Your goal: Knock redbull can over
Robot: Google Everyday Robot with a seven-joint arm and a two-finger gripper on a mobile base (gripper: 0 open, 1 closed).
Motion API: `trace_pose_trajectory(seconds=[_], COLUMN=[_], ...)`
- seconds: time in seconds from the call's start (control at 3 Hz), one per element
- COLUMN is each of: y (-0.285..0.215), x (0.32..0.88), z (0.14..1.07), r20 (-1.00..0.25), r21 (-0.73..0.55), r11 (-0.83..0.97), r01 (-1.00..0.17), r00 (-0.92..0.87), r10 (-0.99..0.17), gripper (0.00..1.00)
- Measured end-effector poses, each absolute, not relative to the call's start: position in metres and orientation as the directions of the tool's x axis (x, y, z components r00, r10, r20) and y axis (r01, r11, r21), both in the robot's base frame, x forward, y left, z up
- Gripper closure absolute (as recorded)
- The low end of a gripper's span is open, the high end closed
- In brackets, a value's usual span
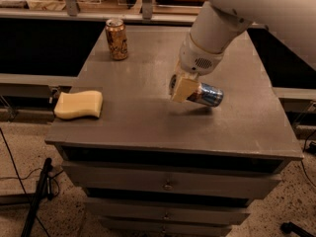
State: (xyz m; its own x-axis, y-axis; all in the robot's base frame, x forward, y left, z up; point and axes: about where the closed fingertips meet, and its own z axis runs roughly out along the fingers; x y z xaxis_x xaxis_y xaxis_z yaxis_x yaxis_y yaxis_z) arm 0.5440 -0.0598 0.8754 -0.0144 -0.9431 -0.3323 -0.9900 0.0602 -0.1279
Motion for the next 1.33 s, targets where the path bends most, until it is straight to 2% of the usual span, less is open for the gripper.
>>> trace_pose_trajectory(seconds=[0.33, 0.67, 1.0, 1.33], y=[-0.0581, -0.0570, -0.0570, -0.0645], x=[0.5441, 0.5437, 0.5437, 0.5444], z=[0.8743, 0.8740, 0.8740, 0.8677], r20=[-0.333, -0.333, -0.333, -0.391], r21=[-0.127, -0.127, -0.127, -0.126], r11=[0.059, 0.057, 0.057, 0.062], r01=[-0.990, -0.990, -0.990, -0.990], r00=[-0.014, -0.012, -0.012, -0.008], r10=[-0.943, -0.943, -0.943, -0.920], gripper=[0.16, 0.00, 0.00, 0.00])
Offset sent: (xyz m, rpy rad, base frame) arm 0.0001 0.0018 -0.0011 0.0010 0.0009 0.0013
